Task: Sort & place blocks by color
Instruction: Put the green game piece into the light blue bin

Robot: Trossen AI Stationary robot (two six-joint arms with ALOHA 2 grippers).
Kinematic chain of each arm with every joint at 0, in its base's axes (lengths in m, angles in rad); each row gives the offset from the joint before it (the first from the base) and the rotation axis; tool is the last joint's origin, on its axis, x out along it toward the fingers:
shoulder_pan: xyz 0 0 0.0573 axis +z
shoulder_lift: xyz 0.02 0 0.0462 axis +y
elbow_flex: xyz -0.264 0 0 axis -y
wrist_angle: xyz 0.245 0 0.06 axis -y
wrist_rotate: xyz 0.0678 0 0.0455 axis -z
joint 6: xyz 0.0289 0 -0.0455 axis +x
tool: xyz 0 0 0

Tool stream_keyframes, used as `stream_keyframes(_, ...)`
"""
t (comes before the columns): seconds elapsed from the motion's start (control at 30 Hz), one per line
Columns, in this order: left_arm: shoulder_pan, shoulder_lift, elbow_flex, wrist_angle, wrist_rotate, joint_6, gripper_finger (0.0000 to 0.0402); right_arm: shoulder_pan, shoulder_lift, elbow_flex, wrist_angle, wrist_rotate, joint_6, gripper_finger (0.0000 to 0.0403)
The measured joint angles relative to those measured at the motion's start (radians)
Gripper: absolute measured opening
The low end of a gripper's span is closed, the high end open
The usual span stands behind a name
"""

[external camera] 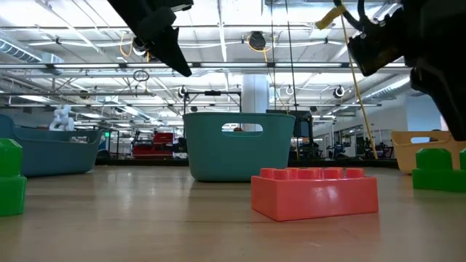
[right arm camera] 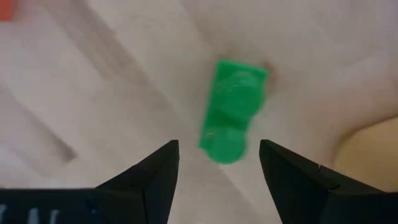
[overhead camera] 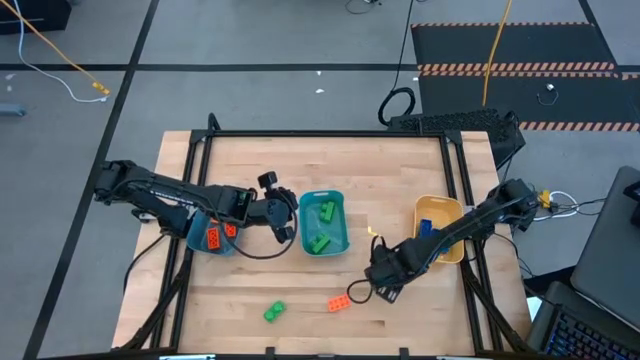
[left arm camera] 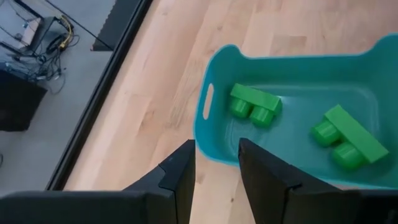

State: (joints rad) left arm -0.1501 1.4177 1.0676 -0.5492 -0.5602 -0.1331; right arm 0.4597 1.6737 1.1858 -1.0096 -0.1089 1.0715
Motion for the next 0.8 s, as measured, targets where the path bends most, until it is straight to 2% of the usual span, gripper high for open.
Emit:
stream_keyframes(0.27, 0.011, -0.043, 0.001, 0.04, -0.001, 0.061, 0.0124, 0.035, 0.01, -0.004, 0.007, 0.042, 0.113, 0.0217)
stream_keyframes(0.5, 0.012, -0.096, 0.0, 0.042, 0.001, 0.082, 0.0124, 0.048, 0.016, -0.078, 0.081, 0.058, 0.148, 0.0217)
stream_keyframes(0.8, 0.014, -0.148, -0.002, 0.075, 0.001, 0.128, 0.0124, 0.054, 0.009, -0.22, 0.304, 0.089, 0.176, 0.0208)
